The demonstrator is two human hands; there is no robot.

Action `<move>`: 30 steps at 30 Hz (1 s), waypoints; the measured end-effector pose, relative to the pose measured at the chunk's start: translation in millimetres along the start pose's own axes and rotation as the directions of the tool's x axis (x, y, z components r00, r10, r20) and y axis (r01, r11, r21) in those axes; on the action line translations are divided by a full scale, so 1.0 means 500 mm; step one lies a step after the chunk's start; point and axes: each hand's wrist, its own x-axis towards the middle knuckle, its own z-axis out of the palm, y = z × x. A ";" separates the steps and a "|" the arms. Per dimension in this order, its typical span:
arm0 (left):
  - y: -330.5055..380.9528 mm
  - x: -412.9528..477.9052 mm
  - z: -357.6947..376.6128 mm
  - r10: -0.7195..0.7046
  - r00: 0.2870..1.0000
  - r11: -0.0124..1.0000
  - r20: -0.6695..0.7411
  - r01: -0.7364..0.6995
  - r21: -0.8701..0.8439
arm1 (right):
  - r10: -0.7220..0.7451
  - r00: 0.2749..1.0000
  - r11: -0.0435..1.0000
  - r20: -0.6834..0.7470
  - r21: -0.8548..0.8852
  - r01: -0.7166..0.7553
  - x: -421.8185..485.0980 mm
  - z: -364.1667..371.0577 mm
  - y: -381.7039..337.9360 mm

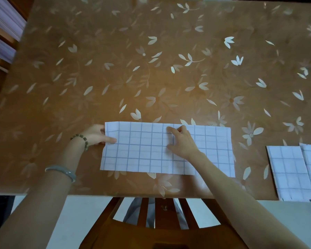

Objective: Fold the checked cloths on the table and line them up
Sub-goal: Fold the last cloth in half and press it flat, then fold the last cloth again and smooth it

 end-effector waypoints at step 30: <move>0.214 -0.238 0.073 0.365 0.926 0.902 -0.096 -0.377 -0.210 | 0.104 0.969 0.932 0.224 -0.362 -0.016 -0.014 -0.027 -0.026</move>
